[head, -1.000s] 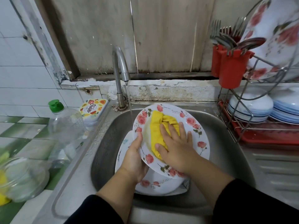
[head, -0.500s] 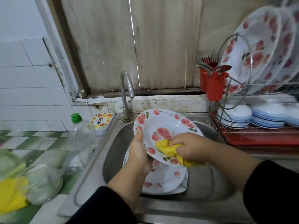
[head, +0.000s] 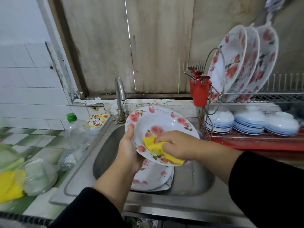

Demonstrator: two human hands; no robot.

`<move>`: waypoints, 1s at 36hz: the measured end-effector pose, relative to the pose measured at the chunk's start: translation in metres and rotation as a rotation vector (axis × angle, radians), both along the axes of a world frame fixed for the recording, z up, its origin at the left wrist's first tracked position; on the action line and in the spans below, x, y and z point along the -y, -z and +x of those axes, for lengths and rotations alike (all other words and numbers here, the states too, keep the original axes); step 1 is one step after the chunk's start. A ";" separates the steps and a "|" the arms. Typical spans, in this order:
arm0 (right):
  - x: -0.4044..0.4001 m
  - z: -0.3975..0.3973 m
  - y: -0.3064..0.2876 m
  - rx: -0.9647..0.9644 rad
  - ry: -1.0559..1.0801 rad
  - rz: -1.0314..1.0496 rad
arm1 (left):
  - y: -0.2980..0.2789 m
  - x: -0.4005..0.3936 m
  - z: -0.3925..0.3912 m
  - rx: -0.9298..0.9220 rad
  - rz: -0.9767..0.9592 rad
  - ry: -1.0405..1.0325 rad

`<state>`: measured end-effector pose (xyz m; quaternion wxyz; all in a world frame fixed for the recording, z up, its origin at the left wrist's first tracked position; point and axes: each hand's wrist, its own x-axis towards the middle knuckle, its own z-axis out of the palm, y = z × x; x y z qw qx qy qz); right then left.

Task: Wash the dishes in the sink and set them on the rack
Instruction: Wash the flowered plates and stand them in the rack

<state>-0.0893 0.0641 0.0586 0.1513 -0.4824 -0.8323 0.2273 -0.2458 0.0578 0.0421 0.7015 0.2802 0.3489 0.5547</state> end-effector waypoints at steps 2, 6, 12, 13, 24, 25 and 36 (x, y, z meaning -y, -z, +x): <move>-0.001 0.024 -0.004 0.248 0.016 0.032 | -0.001 0.004 0.003 -0.014 0.016 -0.023; -0.019 0.048 -0.012 0.489 0.213 0.314 | -0.005 0.017 0.017 -0.069 0.053 0.024; -0.007 0.009 -0.007 0.062 0.090 0.294 | -0.012 0.025 0.033 -0.084 0.045 0.023; 0.000 0.009 -0.005 0.043 -0.013 0.251 | -0.013 0.025 0.032 -0.070 0.039 0.004; -0.014 0.043 -0.012 0.145 0.190 0.305 | -0.018 0.037 0.049 -0.120 0.064 0.018; -0.010 0.034 -0.013 0.081 0.163 0.297 | -0.019 0.036 0.050 -0.107 0.063 0.021; 0.003 0.101 -0.019 0.623 -0.456 0.401 | -0.036 0.025 0.020 -0.135 0.073 -0.126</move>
